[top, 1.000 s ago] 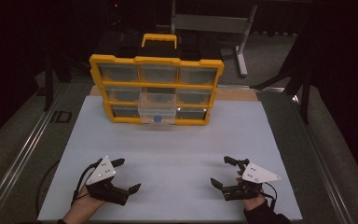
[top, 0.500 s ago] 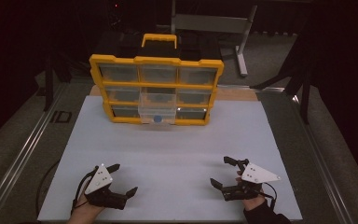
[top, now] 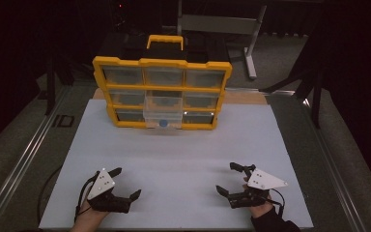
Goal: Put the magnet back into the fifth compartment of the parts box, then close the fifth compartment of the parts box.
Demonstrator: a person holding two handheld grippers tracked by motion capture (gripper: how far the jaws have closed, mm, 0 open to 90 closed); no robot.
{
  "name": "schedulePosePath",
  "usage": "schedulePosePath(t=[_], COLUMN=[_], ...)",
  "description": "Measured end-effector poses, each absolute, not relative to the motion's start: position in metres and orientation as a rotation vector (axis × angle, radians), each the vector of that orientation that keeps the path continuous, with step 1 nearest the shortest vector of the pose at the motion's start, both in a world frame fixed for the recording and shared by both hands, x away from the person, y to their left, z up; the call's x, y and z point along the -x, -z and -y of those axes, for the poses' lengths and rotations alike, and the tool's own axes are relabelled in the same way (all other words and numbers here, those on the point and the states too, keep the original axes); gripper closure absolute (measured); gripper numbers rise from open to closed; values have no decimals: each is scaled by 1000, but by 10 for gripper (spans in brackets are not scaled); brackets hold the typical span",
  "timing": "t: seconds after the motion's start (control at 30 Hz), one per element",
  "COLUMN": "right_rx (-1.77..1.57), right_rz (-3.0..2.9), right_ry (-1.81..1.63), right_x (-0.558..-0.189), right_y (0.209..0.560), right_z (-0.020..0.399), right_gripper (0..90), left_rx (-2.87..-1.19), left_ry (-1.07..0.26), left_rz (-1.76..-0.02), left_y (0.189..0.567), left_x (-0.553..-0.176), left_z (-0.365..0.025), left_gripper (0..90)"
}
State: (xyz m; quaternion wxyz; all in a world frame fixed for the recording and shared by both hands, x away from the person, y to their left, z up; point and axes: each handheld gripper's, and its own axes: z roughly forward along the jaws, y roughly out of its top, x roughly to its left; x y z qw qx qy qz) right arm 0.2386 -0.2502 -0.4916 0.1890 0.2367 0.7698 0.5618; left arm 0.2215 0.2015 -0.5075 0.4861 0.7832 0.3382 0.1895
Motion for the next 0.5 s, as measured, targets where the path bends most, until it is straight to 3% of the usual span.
schedulePosePath(t=[0.5], right_rx=[-676], right_rz=[-2163], right_ry=[-1580], right_x=[-239], right_y=[492], right_z=[252], right_gripper=[98], left_rx=[-1885], left_ry=[-448], left_rz=[-834], left_y=[507], left_x=[-222], left_z=[-203], left_gripper=[0])
